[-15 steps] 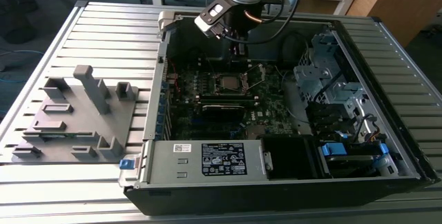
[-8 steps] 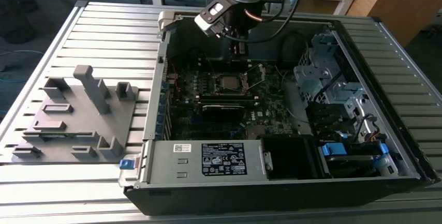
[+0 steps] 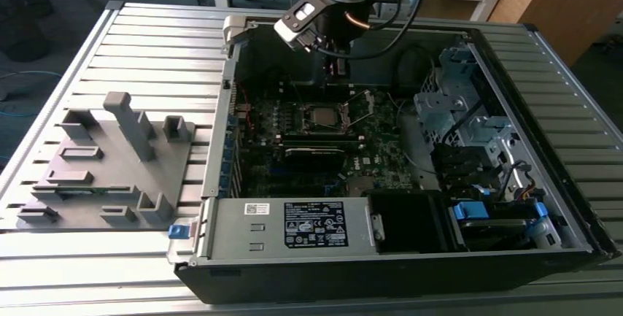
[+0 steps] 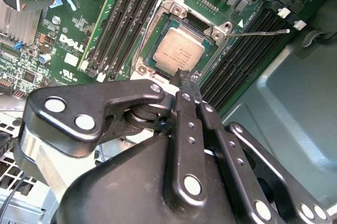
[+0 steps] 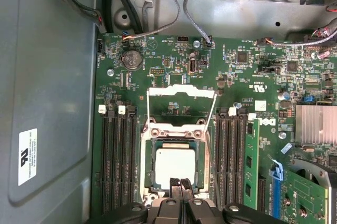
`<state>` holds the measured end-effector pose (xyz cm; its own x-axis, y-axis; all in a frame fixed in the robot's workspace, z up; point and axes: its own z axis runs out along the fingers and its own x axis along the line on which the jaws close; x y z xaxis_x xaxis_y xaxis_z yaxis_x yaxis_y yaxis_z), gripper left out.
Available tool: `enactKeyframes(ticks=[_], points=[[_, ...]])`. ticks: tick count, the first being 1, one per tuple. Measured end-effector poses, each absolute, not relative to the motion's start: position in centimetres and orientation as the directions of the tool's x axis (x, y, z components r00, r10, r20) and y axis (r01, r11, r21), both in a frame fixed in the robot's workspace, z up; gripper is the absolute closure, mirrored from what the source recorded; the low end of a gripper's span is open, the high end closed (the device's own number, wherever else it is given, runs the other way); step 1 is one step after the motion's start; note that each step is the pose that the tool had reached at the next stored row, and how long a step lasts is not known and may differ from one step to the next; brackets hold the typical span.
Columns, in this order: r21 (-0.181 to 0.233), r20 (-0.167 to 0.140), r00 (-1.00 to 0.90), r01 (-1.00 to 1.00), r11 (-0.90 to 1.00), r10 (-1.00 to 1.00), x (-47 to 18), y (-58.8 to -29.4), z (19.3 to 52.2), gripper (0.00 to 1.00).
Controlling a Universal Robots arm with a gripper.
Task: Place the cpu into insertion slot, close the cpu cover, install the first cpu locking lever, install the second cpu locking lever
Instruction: 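Close the cpu cover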
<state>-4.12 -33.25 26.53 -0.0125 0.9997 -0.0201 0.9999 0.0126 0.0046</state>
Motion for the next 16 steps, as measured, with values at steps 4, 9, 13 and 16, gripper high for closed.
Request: enactKeyframes(ticks=[4,9,13,16], points=[[0.005,-0.02,-0.012,1.0,0.013,1.0,-4.11,-33.25,26.62,0.89],[0.005,-0.02,-0.013,1.0,0.013,1.0,-4.12,-33.25,26.74,0.89],[0.005,-0.02,-0.013,1.0,0.013,1.0,-4.11,-33.25,26.74,0.89],[0.005,-0.02,-0.013,1.0,0.013,1.0,-4.05,-33.19,26.75,0.89]])
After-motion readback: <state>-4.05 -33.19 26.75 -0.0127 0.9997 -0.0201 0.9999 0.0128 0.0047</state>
